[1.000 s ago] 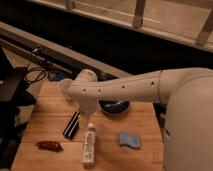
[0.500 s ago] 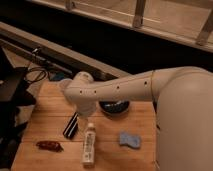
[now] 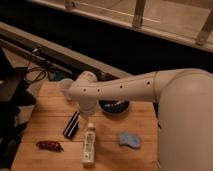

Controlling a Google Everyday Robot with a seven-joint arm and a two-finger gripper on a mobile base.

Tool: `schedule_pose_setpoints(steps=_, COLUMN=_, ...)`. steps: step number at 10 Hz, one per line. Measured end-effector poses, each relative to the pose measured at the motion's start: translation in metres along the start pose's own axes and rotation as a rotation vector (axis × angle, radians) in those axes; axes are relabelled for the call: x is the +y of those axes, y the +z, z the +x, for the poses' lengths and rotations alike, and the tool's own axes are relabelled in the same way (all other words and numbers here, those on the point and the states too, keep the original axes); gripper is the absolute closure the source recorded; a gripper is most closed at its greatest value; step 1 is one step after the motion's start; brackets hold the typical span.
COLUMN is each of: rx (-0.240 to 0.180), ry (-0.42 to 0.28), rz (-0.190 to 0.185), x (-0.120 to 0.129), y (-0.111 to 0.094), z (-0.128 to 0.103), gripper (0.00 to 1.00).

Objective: Stand the bottle upright

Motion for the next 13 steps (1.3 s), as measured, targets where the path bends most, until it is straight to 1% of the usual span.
schedule_pose_setpoints(steps=2, rx=0.006, ry=0.15, rz=-0.021, x=-0.004, y=0.018, z=0.005, gripper=0.2)
schedule_pose_setpoints(steps=3, rx=0.011, ry=0.216, rz=-0.016, x=-0.005, y=0.024, z=0.01, gripper=0.2)
schedule_pose_setpoints(steps=4, rx=0.017, ry=0.244, rz=-0.003, x=-0.004, y=0.028, z=0.013, gripper=0.2)
schedule_pose_setpoints(steps=6, rx=0.039, ry=0.274, rz=0.014, x=0.0, y=0.041, z=0.017, gripper=0.2)
schedule_pose_setpoints(steps=9, rx=0.074, ry=0.279, rz=0.007, x=0.006, y=0.057, z=0.015, gripper=0.2)
schedule_pose_setpoints(steps=10, rx=0.079, ry=0.286, rz=0.003, x=0.004, y=0.06, z=0.014, gripper=0.2)
schedule_pose_setpoints(steps=13, rx=0.076, ry=0.29, rz=-0.001, x=0.0, y=0.06, z=0.006, gripper=0.2)
